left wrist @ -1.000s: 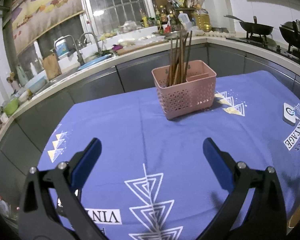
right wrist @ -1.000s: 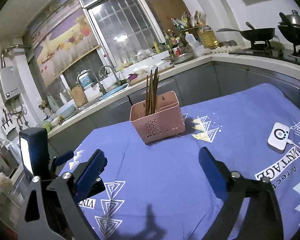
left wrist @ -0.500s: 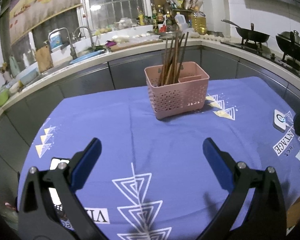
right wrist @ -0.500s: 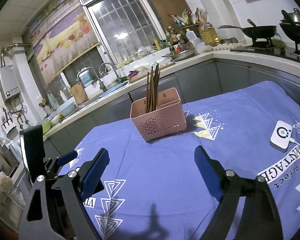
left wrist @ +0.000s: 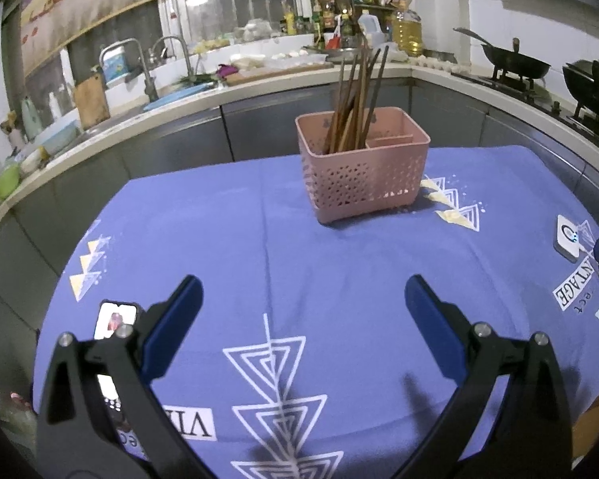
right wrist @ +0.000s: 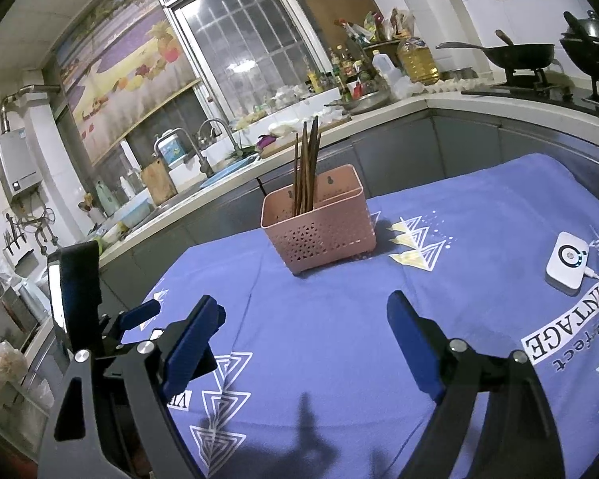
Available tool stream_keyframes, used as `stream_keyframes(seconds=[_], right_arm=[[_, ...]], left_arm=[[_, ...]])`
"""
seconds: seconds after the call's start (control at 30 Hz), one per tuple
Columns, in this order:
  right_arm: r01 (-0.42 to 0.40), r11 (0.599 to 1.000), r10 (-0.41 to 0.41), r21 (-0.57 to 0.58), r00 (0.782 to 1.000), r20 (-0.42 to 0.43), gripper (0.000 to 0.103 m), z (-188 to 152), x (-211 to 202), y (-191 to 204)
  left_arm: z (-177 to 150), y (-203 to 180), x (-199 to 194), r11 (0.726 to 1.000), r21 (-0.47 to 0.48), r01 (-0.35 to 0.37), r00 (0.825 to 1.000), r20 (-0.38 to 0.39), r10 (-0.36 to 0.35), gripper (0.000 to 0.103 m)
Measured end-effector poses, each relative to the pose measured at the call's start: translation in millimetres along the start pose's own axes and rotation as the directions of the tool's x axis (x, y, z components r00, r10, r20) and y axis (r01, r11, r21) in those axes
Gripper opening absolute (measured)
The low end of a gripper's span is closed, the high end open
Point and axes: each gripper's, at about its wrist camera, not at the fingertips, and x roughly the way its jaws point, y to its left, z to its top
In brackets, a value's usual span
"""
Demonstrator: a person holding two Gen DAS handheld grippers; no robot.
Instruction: Organize utensils
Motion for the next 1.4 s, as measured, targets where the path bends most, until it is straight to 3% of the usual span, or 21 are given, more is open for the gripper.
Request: stream_keyframes(seconds=[0.53,0.77,1.4], right_arm=[[-0.006,1.0,0.006,0.009,1.0,-0.014,0.086,-2,3,-3],[-0.006,1.0,0.007,0.011,1.0,-0.014,0.086,-1,2,-3],[-0.009,1.0,0.009,0.017,1.0,-0.028,0.086,-2,5,4]], left_arm=[[-1,0,-1,0.999,0.008,0.045,0.999,0.007,-0.045,0.097],[-2,2,1,1.0,0.001,0.007,1.0,0.003,-0.007,0.097],[1,11,-6,0.998,-0.063,0.027,0.999,0.026,-0.026,0.097]])
